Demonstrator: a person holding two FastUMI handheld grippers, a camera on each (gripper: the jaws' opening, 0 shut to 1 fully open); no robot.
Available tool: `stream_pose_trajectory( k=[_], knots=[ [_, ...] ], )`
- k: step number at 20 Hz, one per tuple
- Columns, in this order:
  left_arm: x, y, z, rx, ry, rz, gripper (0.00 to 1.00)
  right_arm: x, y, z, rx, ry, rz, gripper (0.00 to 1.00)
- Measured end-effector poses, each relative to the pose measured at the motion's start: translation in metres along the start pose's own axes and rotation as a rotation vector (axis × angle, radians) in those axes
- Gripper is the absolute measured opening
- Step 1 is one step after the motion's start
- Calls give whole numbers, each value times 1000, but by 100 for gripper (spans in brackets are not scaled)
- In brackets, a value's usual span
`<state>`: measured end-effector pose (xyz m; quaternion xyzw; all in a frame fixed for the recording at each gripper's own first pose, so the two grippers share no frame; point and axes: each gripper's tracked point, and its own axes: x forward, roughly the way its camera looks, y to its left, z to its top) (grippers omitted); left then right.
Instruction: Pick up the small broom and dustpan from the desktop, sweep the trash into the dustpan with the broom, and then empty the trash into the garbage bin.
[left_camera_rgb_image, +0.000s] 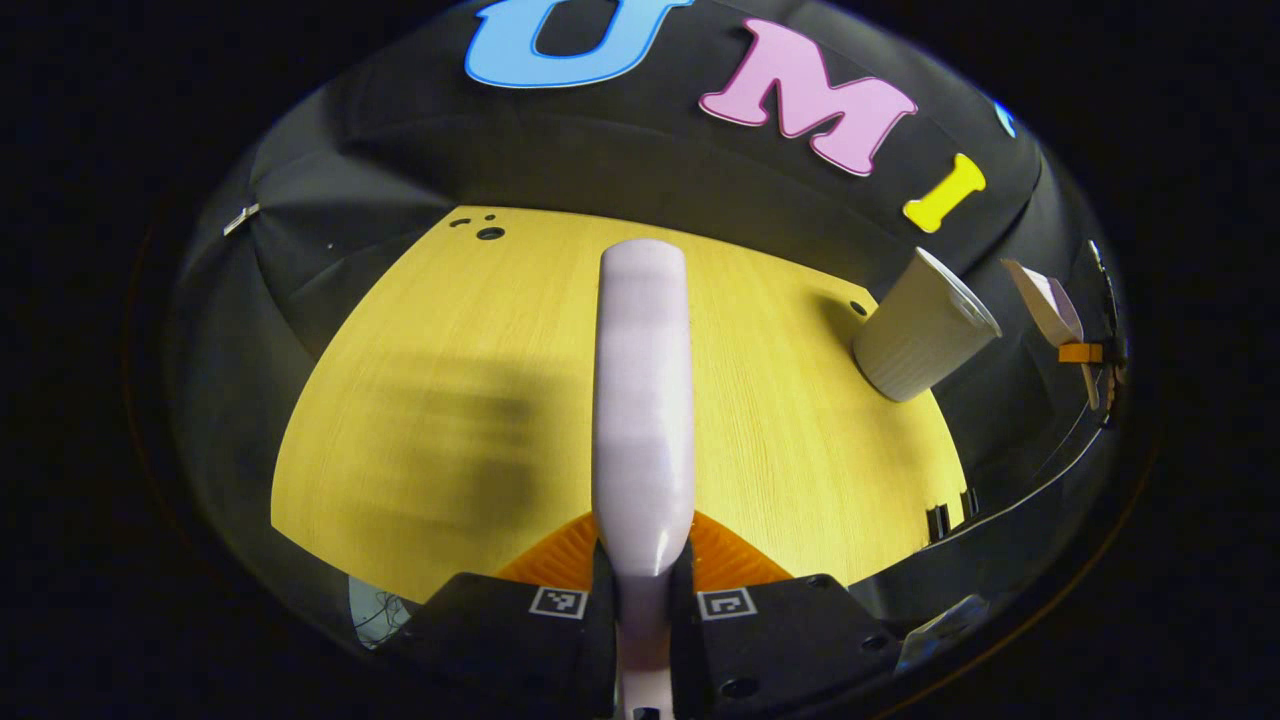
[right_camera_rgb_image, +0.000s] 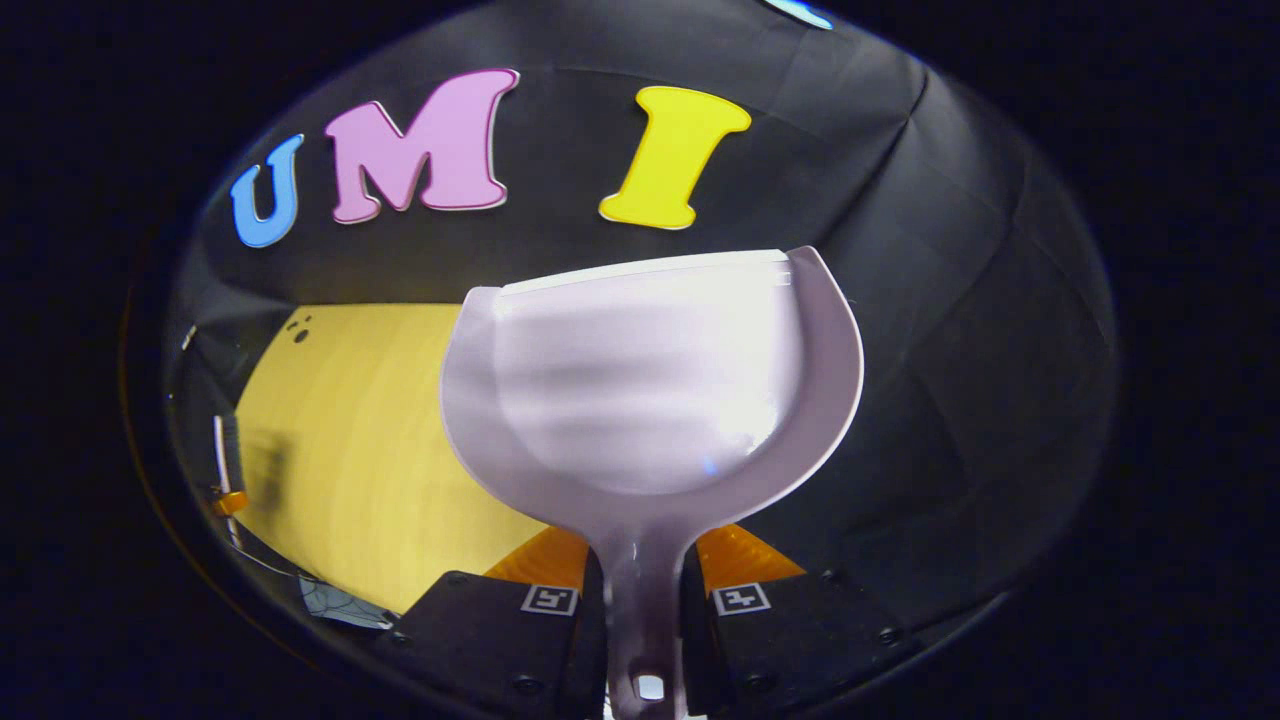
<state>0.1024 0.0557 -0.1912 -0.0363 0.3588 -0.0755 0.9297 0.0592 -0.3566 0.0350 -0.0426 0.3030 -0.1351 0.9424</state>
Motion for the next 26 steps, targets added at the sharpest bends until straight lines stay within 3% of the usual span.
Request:
stream_pose_trajectory(
  k=[2, 5, 7, 12, 14, 15, 18, 26],
  knots=[
    [2, -8, -10, 11, 17, -27, 26, -15, 32, -19, 38, 6, 73, 30],
    [7, -9, -27, 30, 43, -39, 26, -30, 76, -54, 40, 63, 147, 34],
    [10, -5, -39, 46, 58, -31, 25, -36, 109, -77, 33, 92, 201, 29],
    [21, 4, -69, 77, 107, -21, 25, -31, 194, -146, 40, 219, 332, 34],
    [25, 8, -78, 104, 128, -7, 24, -18, 217, -173, 3, 266, 335, 30],
    [27, 12, -79, 122, 135, 3, 25, -7, 228, -185, -10, 281, 326, 34],
    [34, 17, -80, 157, 153, 31, 26, 17, 261, -208, 1, 319, 347, 34],
    [77, 22, -73, 110, 227, 73, 25, 99, 309, -255, 29, 435, 351, 34]
  ],
)
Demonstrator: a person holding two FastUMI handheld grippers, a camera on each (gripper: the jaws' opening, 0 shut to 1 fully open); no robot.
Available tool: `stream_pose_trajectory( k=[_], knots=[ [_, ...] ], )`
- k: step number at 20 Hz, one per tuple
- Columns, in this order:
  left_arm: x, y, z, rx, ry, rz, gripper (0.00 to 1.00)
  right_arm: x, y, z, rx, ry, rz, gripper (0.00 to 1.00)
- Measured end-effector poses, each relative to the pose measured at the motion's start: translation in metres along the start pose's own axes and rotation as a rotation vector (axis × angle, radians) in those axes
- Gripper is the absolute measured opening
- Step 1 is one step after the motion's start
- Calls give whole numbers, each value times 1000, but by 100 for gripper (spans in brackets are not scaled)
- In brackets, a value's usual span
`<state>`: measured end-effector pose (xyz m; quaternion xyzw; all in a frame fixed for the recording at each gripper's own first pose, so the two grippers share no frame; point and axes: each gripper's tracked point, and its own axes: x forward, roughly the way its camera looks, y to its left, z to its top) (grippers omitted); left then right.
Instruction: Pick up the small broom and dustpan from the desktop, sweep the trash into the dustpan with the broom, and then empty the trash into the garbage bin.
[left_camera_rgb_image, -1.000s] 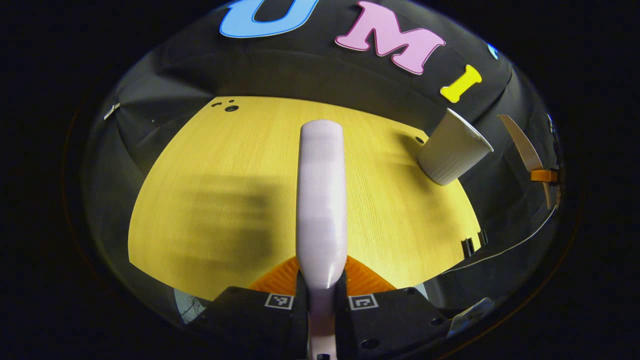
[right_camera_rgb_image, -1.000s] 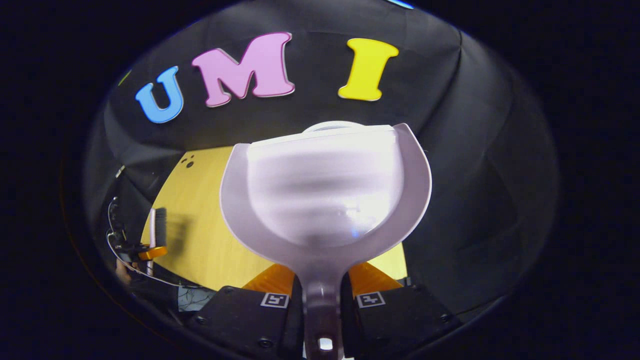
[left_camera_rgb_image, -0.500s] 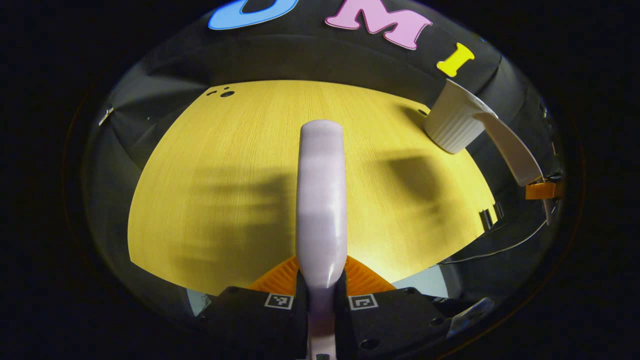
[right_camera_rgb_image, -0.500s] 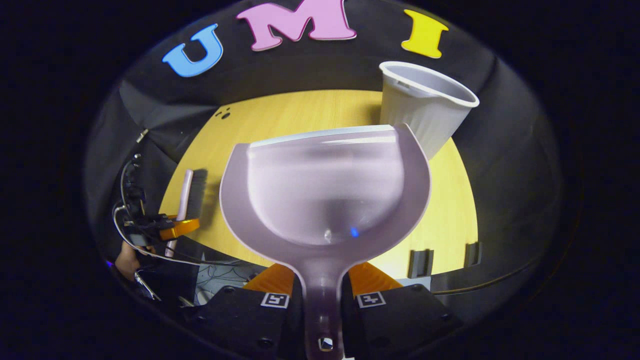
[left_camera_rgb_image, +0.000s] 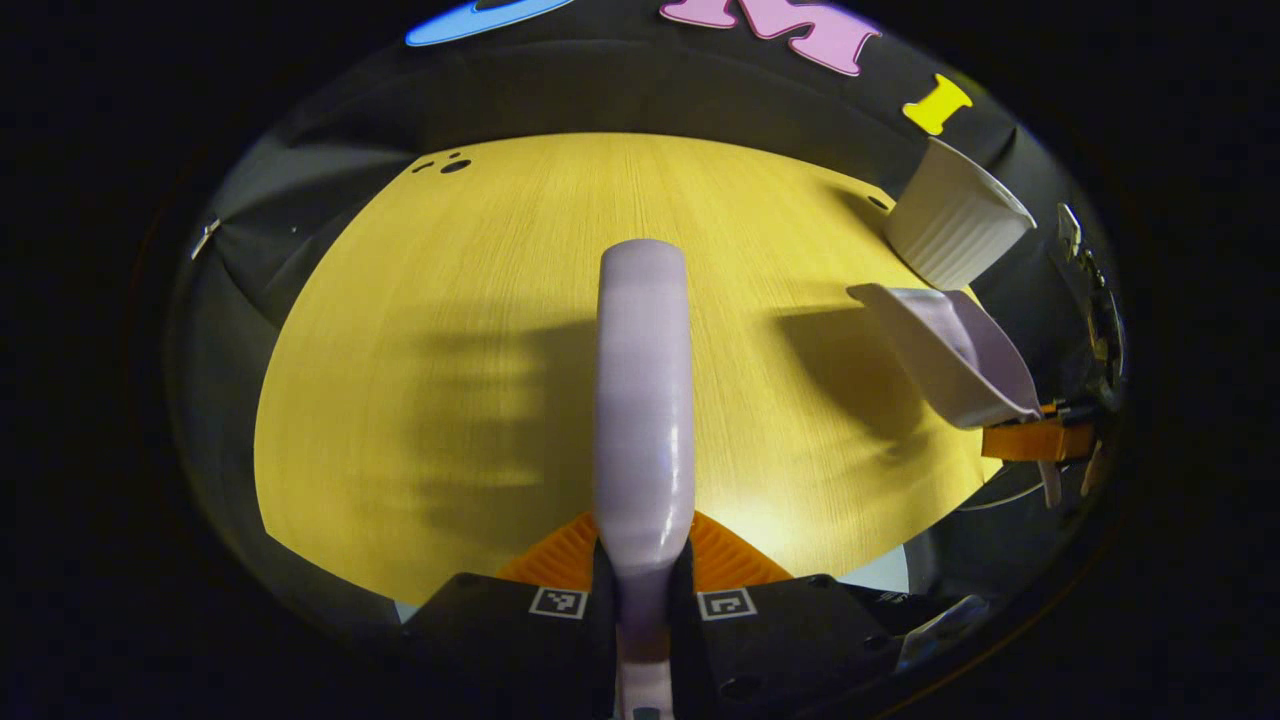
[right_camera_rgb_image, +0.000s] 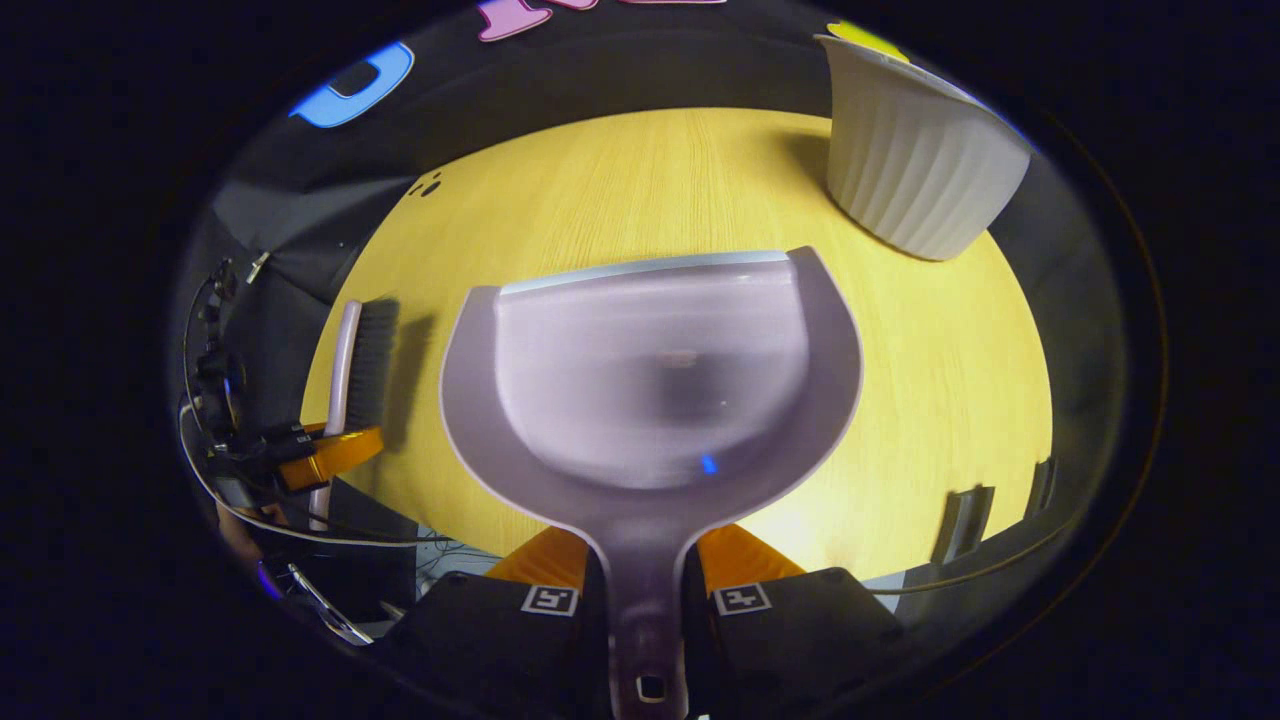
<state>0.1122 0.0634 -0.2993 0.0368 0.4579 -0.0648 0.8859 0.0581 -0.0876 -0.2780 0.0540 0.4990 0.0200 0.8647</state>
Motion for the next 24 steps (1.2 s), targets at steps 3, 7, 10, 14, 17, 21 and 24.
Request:
stream_pose_trajectory(
  k=[3, 7, 10, 14, 17, 21, 24],
  knots=[
    [26, 1, 9, 27, 49, 20, 27, 24, -7, 5, -18, 18, -36, 34],
    [47, 1, 21, 74, 93, 70, 28, 42, -9, 12, 4, 49, -47, 35],
    [50, 0, 23, 118, 115, 106, 29, 54, -9, 16, 14, 66, -39, 35],
    [53, 2, 32, 149, 129, 131, 34, 57, -6, 15, 45, 97, -11, 41],
    [52, -3, 30, 120, 127, 115, 36, 56, 1, 20, 87, 101, 21, 47],
    [46, -13, 36, 81, 89, 83, 100, 48, -3, 30, 117, 39, -9, 100],
    [31, -15, 53, 73, 8, 81, 96, 30, -3, 35, 84, -15, -30, 99]
  ],
)
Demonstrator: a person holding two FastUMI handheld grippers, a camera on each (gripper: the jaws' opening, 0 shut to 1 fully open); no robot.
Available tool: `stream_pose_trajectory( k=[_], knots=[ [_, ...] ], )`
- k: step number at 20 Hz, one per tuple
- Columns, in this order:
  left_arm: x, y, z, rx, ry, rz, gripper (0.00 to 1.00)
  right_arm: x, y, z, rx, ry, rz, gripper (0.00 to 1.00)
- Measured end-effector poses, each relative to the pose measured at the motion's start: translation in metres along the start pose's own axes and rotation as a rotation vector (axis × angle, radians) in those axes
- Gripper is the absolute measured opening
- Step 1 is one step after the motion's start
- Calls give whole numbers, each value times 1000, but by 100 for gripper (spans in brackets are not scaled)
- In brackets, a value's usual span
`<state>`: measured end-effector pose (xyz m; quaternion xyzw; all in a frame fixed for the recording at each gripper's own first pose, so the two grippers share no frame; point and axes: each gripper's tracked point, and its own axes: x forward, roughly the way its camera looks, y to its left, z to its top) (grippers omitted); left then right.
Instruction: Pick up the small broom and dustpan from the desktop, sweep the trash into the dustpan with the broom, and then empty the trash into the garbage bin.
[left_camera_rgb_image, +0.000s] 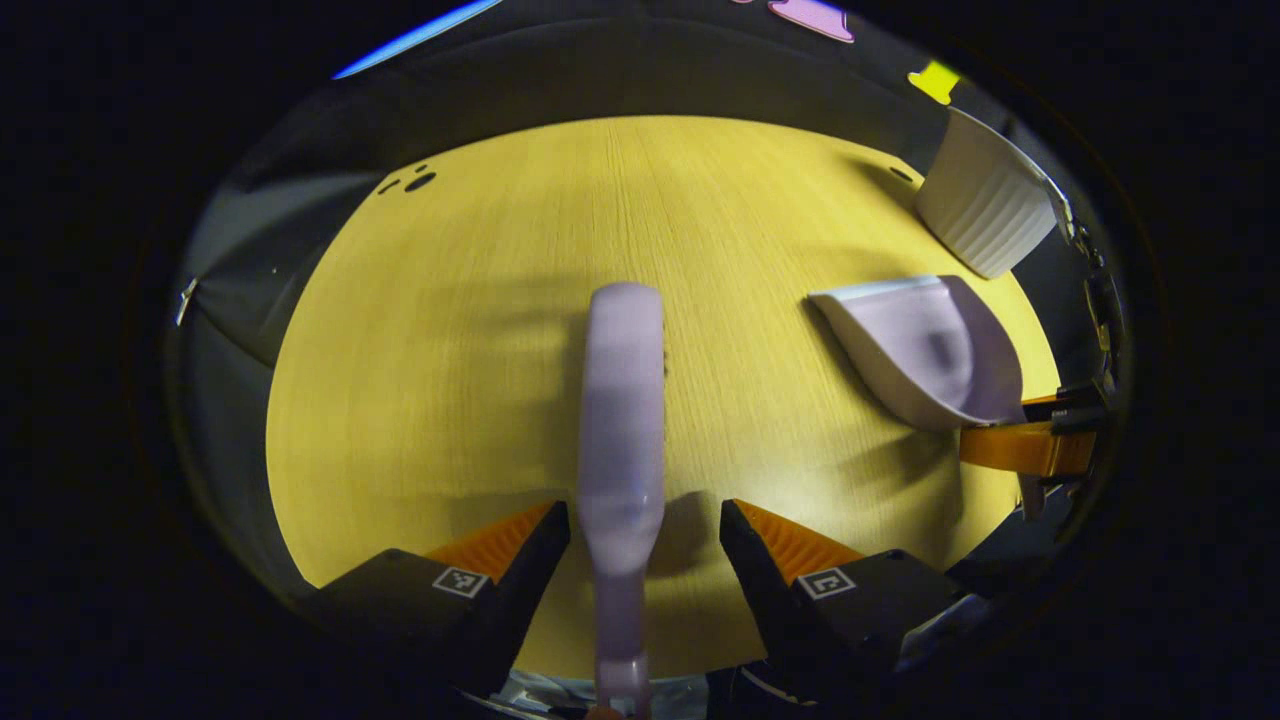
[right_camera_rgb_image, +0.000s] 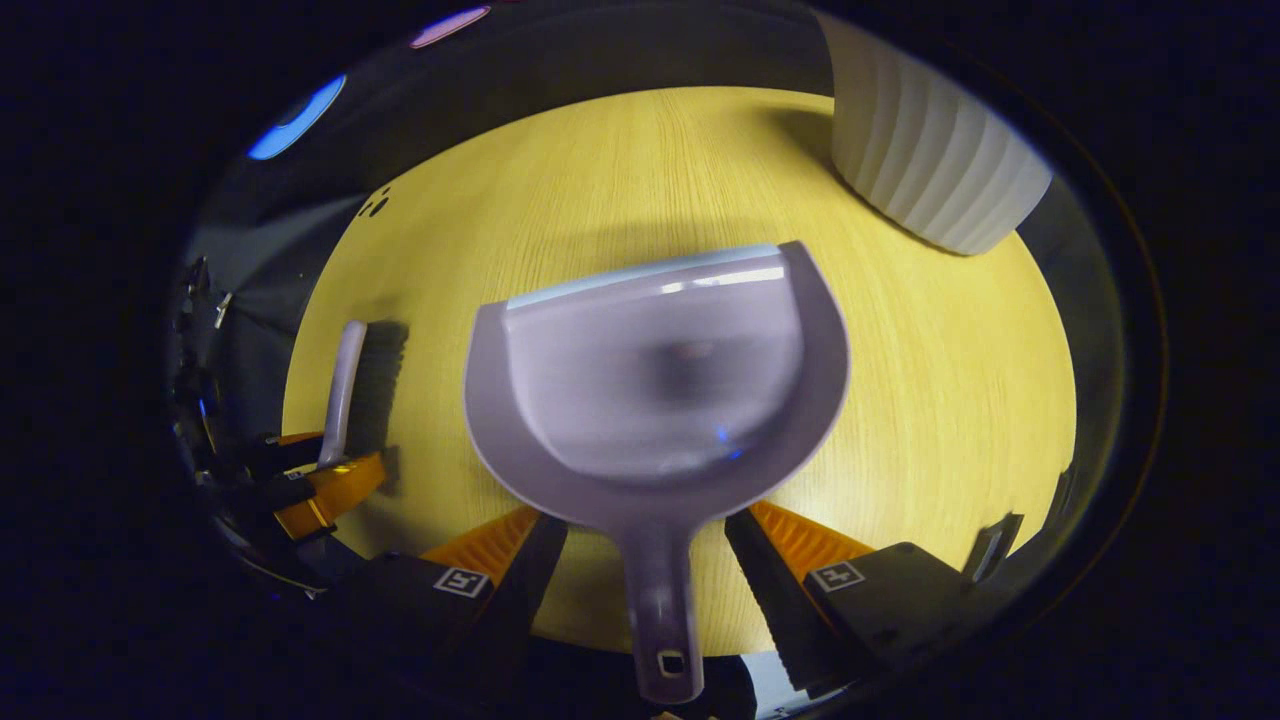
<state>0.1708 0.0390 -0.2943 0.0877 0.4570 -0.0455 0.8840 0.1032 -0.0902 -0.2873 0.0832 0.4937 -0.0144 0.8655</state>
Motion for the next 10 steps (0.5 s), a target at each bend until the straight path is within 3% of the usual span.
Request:
stream_pose_trajectory(
  k=[6, 10],
  knots=[
    [-69, -5, 24, 12, -291, 17, 96, -69, 10, 38, -33, -278, -39, 99],
    [-138, -8, 36, -40, -522, 0, 96, -131, 27, 58, -34, -466, -14, 99]
  ],
)
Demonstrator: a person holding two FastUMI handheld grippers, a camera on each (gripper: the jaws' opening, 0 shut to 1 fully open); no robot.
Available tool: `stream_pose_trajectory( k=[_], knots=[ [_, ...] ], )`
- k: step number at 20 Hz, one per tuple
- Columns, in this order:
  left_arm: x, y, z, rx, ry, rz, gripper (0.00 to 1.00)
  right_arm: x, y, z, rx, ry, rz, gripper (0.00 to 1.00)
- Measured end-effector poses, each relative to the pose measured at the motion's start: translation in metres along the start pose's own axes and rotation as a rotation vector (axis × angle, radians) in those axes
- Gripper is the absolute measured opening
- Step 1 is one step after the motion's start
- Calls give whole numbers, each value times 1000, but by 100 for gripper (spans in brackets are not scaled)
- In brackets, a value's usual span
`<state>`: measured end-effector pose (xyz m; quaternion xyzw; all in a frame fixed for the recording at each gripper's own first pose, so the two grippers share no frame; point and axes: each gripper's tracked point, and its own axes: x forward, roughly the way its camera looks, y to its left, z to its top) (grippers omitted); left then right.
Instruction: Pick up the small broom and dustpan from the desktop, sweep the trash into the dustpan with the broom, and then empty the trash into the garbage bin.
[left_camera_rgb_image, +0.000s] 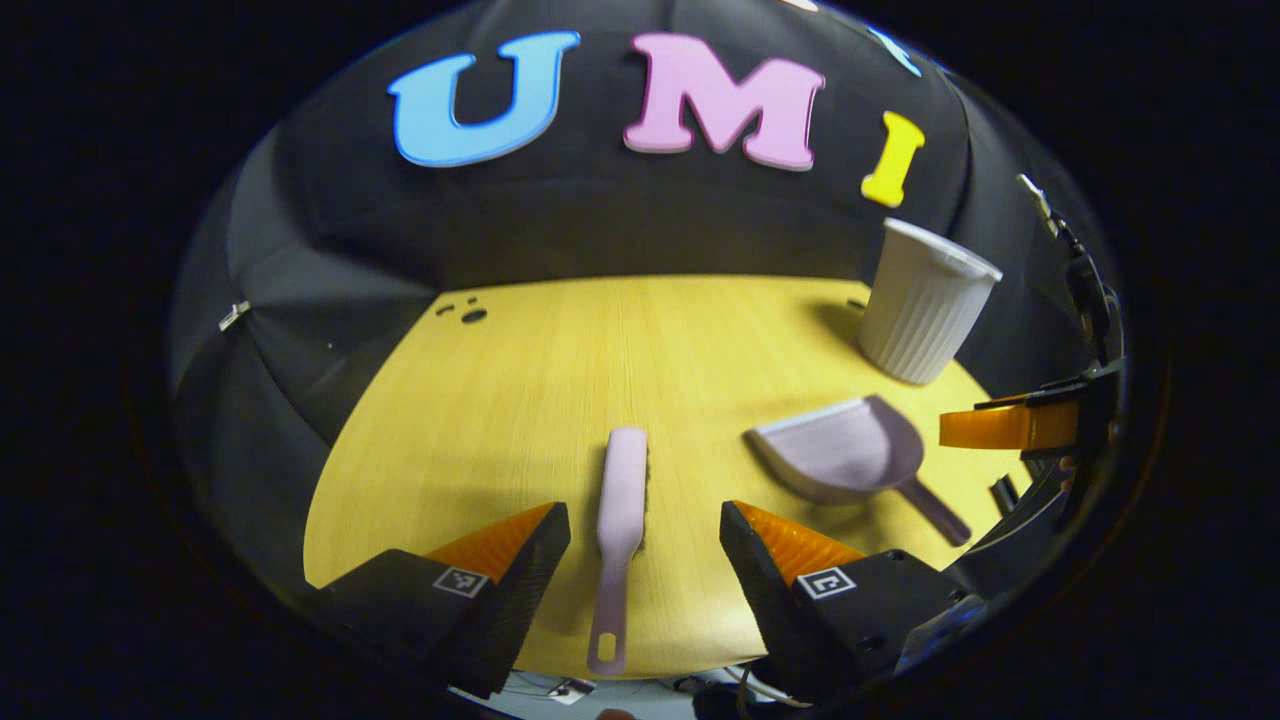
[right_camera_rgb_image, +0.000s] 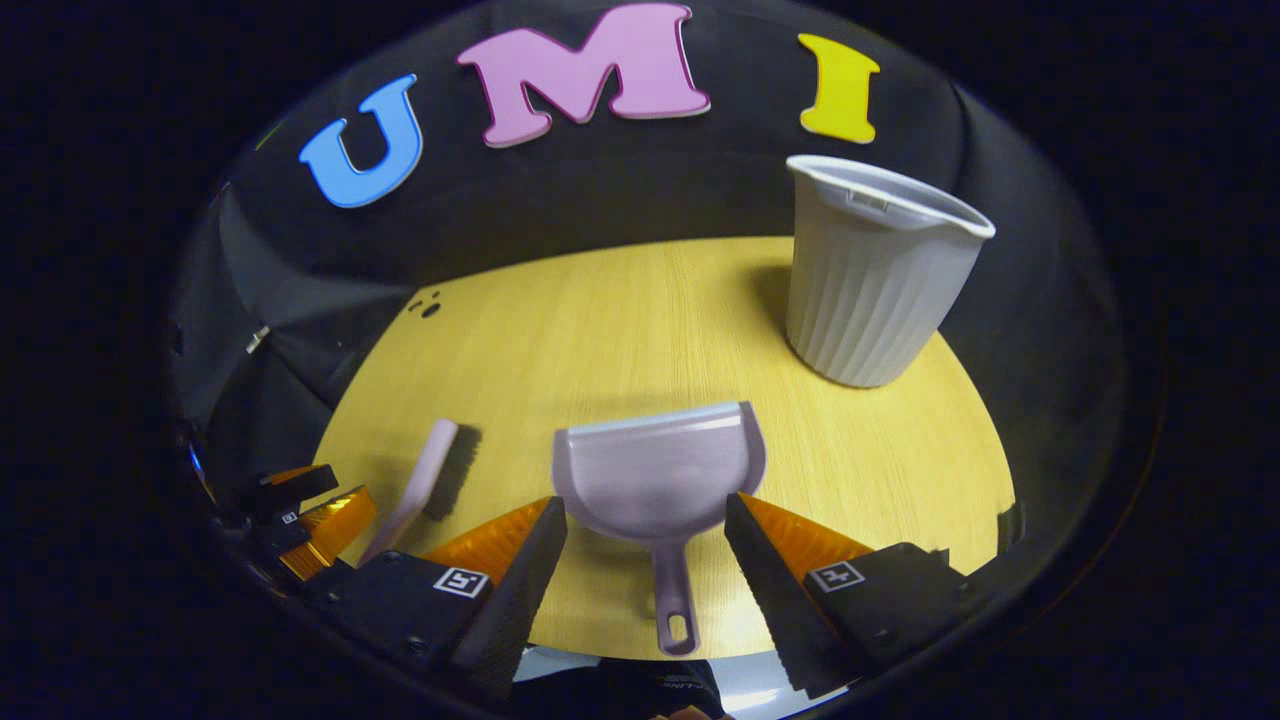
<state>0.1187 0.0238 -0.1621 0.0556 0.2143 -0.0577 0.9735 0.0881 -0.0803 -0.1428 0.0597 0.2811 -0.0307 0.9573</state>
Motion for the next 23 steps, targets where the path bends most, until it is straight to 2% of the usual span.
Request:
stream_pose_trajectory(
  k=[5, 10, 12, 14, 16, 23],
  knots=[
    [-71, -3, 25, 16, -177, 43, 96, -66, 19, 18, -5, -211, 10, 99],
    [-135, -30, 16, -17, -294, 20, 96, -95, 17, -23, -65, -206, 6, 99],
    [-142, -46, -1, -9, -269, -18, 96, -104, 17, -36, -63, -193, 10, 99],
    [-148, -44, -9, 25, -242, -5, 96, -106, 15, -52, -60, -169, 7, 99],
    [-154, -56, -12, 12, -239, -33, 96, -108, 16, -63, -52, -153, 9, 99],
    [-153, -45, -32, -52, -159, -19, 96, -102, 24, -58, -95, -156, 30, 99]
  ],
)
